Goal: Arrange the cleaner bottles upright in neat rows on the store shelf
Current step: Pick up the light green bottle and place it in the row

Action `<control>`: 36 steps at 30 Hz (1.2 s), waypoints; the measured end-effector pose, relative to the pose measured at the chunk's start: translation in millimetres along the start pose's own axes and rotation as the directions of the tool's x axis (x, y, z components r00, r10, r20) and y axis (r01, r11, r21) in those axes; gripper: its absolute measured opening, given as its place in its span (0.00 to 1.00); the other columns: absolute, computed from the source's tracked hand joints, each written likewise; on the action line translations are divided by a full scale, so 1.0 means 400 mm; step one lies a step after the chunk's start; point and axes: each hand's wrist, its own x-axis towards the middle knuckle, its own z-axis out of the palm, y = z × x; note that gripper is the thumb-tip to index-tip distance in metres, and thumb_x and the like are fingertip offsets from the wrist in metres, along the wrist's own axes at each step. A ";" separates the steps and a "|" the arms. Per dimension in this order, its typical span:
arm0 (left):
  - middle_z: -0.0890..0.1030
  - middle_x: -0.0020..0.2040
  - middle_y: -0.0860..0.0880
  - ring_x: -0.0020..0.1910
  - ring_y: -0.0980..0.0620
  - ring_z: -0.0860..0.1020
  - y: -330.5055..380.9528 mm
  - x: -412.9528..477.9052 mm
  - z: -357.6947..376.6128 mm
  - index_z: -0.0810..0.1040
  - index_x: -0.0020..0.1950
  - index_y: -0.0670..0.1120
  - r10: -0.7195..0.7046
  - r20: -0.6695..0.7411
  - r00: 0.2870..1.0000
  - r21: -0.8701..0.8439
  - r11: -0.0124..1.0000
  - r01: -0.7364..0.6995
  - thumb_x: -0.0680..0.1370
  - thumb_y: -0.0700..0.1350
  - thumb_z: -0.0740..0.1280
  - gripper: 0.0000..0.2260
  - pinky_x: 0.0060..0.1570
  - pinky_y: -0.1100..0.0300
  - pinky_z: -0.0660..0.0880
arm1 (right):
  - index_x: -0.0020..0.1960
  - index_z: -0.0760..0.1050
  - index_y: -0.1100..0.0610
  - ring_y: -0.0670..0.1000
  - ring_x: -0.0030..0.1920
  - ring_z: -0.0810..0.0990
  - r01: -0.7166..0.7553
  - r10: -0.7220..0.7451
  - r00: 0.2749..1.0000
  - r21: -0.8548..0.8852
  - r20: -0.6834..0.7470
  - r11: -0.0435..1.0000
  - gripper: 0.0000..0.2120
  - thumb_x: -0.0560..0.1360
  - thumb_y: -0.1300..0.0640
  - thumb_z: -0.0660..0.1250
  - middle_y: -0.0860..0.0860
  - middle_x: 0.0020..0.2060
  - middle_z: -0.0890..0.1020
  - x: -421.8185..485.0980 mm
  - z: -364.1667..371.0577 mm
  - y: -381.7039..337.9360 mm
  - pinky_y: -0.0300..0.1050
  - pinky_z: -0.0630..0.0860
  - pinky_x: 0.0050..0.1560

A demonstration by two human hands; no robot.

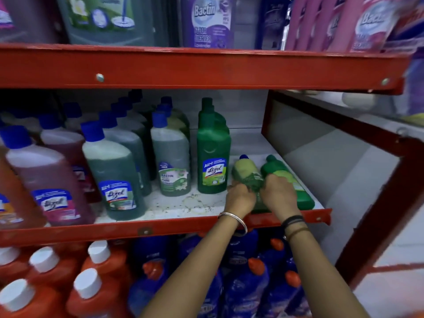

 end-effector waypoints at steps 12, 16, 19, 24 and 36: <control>0.79 0.57 0.41 0.52 0.44 0.80 0.030 0.052 0.013 0.68 0.64 0.40 -0.222 0.130 0.966 -0.562 0.786 0.256 0.76 0.53 0.63 0.22 0.54 0.52 0.78 | 0.57 0.77 0.60 0.64 0.54 0.78 -0.025 0.040 0.998 0.273 -0.049 0.962 0.14 0.74 0.56 0.64 0.63 0.54 0.80 0.050 -0.056 0.060 0.49 0.73 0.50; 0.82 0.55 0.43 0.51 0.45 0.81 0.009 0.003 -0.013 0.71 0.62 0.44 -0.116 0.176 0.978 -0.616 0.761 0.201 0.71 0.60 0.64 0.26 0.55 0.48 0.79 | 0.52 0.78 0.61 0.56 0.45 0.83 -0.153 0.010 0.979 0.703 0.204 0.695 0.19 0.73 0.45 0.66 0.59 0.47 0.84 0.048 -0.066 0.060 0.48 0.78 0.48; 0.81 0.54 0.46 0.50 0.50 0.81 -0.012 -0.043 -0.049 0.70 0.62 0.45 -0.006 0.196 0.981 -0.647 0.751 0.134 0.77 0.52 0.62 0.17 0.50 0.54 0.78 | 0.49 0.79 0.67 0.57 0.44 0.84 -0.208 -0.046 0.962 0.830 0.270 0.517 0.21 0.70 0.47 0.71 0.60 0.44 0.85 0.025 -0.073 0.054 0.51 0.81 0.49; 0.77 0.61 0.47 0.54 0.52 0.78 -0.072 -0.122 -0.134 0.65 0.67 0.45 0.166 0.124 0.978 -0.599 0.799 -0.060 0.78 0.42 0.62 0.18 0.49 0.65 0.76 | 0.51 0.78 0.63 0.48 0.38 0.84 -0.100 -0.224 0.957 0.933 0.186 0.345 0.11 0.71 0.60 0.71 0.53 0.41 0.85 -0.054 -0.058 0.007 0.38 0.80 0.34; 0.75 0.61 0.47 0.60 0.48 0.74 -0.255 -0.179 -0.347 0.61 0.66 0.46 0.261 -0.257 0.930 -0.280 0.901 -0.330 0.76 0.35 0.62 0.21 0.62 0.53 0.70 | 0.62 0.66 0.59 0.43 0.53 0.78 0.177 -0.451 0.892 0.927 -0.010 0.330 0.24 0.70 0.67 0.70 0.48 0.53 0.78 -0.121 0.045 -0.270 0.32 0.78 0.47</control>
